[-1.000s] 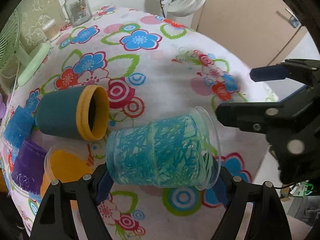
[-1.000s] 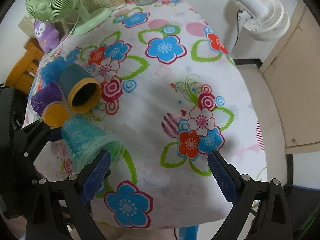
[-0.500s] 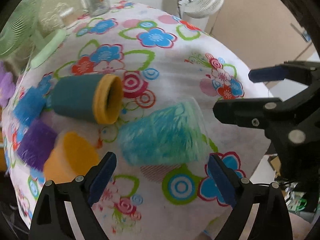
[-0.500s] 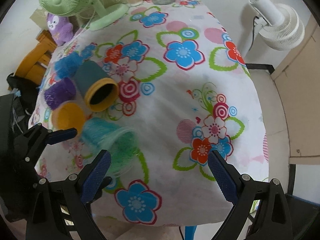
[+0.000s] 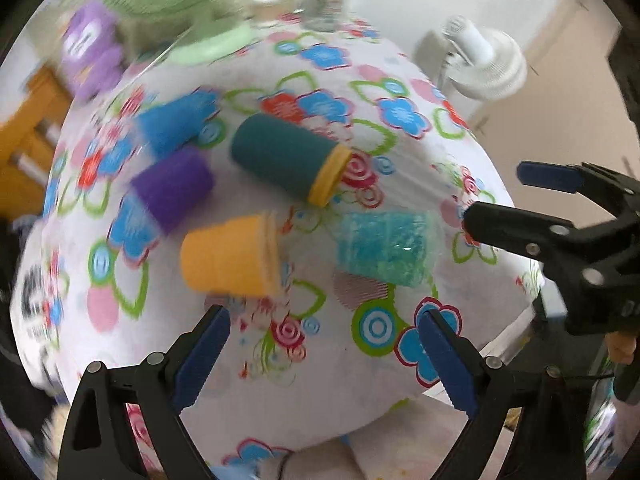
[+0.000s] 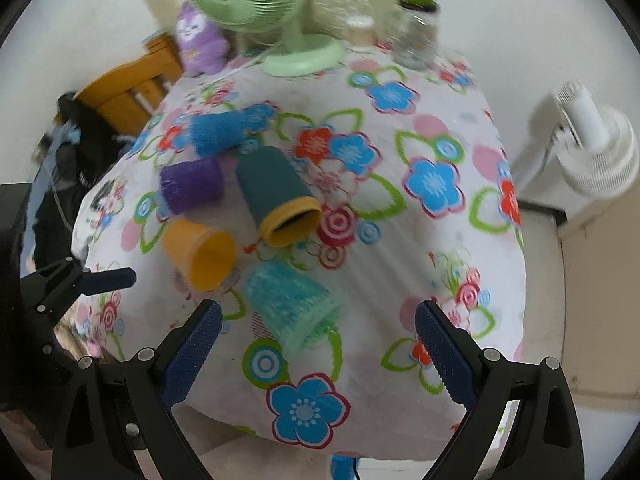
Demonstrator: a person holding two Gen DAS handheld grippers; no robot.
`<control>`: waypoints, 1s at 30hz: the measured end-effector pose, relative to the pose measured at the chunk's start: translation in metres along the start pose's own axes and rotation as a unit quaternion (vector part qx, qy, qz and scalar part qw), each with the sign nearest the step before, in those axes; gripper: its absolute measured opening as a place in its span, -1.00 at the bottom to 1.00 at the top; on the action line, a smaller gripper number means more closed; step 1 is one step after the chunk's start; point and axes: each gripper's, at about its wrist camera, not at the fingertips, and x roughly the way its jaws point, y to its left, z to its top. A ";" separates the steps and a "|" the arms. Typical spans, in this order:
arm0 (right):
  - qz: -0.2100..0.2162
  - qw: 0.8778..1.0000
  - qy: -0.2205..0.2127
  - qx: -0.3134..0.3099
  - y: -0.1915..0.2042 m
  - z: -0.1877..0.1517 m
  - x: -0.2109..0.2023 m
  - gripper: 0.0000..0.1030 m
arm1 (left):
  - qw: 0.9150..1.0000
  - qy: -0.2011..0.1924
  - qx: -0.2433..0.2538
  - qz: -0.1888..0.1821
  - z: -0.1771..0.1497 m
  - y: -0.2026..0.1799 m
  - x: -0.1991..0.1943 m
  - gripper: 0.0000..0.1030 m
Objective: Flip cup upside down
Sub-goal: 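Lift the teal glitter cup with the right gripper and rotate it, then turn the teal glitter cup rim-down in the right gripper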
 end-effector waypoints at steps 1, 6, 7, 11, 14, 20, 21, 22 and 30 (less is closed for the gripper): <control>0.003 1.000 0.000 -0.010 0.004 0.001 0.000 0.91 | 1.000 0.000 -0.013 0.002 -0.002 0.003 -0.001 0.87; 0.014 0.997 0.002 -0.080 0.028 0.004 0.005 0.91 | 0.999 -0.007 -0.047 0.027 -0.015 0.012 -0.011 0.87; 0.011 0.995 0.005 -0.095 0.033 0.004 0.008 0.91 | 0.998 -0.008 -0.052 0.028 -0.018 0.013 -0.011 0.87; -0.001 0.989 0.021 -0.148 0.047 0.004 0.023 0.91 | 0.996 -0.001 -0.091 0.027 -0.029 0.025 -0.006 0.87; -0.012 0.984 0.031 -0.175 0.056 0.006 0.034 0.91 | 0.992 0.004 -0.124 0.024 -0.036 0.035 0.003 0.87; -0.019 0.971 0.067 -0.227 0.067 0.012 0.066 0.87 | 0.986 0.016 -0.163 0.019 -0.041 0.046 0.028 0.87; -0.021 0.969 0.075 -0.235 0.068 0.013 0.073 0.86 | 0.986 0.016 -0.166 0.020 -0.041 0.046 0.032 0.87; -0.023 0.967 0.082 -0.240 0.069 0.014 0.078 0.85 | 0.985 0.016 -0.168 0.022 -0.041 0.047 0.036 0.87; -0.027 0.955 0.139 -0.260 0.069 0.016 0.118 0.72 | 0.984 0.019 -0.166 0.054 -0.037 0.052 0.067 0.87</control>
